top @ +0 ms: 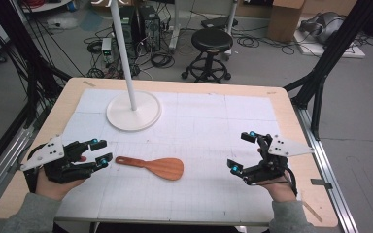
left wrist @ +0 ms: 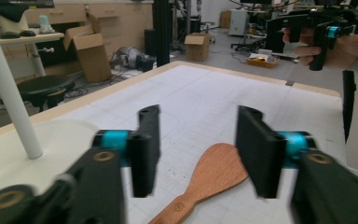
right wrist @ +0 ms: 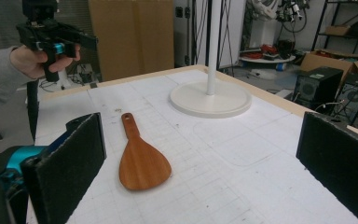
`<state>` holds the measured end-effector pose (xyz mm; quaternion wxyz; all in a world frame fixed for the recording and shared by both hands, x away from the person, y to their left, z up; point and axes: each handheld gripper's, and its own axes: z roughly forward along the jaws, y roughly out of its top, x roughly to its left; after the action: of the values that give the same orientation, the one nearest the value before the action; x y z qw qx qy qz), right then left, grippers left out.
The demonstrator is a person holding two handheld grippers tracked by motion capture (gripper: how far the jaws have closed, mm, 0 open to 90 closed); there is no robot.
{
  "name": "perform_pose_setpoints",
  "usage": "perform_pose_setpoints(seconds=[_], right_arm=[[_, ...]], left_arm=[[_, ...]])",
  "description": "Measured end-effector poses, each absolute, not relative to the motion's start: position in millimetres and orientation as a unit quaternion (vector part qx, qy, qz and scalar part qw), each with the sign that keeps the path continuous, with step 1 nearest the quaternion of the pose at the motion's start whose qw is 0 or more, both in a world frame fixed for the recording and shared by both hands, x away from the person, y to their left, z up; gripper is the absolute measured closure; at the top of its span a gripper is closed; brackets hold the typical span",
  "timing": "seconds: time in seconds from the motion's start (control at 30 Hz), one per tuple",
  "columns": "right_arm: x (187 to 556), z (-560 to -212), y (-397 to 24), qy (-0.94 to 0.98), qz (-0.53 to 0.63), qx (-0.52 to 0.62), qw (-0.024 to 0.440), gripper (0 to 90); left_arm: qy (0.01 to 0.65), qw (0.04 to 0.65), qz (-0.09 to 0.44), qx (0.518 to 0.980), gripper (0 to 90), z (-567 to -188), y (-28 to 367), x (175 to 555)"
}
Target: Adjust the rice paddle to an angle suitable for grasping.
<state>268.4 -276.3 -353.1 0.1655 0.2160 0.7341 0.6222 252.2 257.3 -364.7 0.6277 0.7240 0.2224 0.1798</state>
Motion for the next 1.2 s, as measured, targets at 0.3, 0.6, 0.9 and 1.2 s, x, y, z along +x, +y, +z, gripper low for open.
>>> perform_pose_setpoints(seconds=[0.3,0.6,0.9,1.2], right_arm=[[268.9,-354.1,-276.0,0.736,0.62,0.217,0.164,0.0],[269.0,-354.7,-276.2,0.737,0.62,0.217,0.161,0.0],[269.8,-356.6,-275.0,0.742,0.615,0.217,0.158,0.0],[269.8,-358.4,-274.6,0.744,0.612,0.217,0.159,0.0]], left_arm=[[0.226,0.602,0.183,0.744,88.4,-373.0,252.3,252.7],[0.23,0.578,0.161,0.767,89.6,-381.5,245.8,256.7],[0.25,0.543,0.147,0.788,89.6,-400.6,236.7,267.3],[0.258,0.514,0.13,0.808,89.6,-414.7,224.3,275.8]])
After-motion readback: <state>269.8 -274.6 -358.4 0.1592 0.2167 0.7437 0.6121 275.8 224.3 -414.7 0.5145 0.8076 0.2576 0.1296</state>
